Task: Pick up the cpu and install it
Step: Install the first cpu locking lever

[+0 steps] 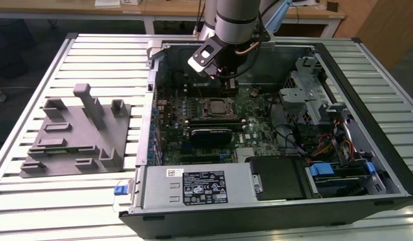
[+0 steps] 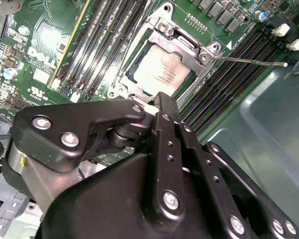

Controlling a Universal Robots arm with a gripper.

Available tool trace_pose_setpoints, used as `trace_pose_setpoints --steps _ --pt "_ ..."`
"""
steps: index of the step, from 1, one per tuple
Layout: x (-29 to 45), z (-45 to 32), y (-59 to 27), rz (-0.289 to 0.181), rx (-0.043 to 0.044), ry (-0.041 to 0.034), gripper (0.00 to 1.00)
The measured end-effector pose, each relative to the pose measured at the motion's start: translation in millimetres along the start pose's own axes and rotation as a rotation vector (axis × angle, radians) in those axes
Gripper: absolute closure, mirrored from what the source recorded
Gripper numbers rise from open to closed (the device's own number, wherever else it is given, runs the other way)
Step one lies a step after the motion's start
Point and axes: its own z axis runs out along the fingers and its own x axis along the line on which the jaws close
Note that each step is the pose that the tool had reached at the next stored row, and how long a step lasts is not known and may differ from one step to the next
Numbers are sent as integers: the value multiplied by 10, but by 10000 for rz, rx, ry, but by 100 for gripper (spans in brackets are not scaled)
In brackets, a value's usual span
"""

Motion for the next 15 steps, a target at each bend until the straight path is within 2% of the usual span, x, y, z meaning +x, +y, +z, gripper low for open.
trace_pose_setpoints --steps 4,9,15 --pt "0 0 -9 2 0 0 89" --pt "5 2 -84 1 0 -1 89" --pt "-46 45 -91 -11 2 2 89"
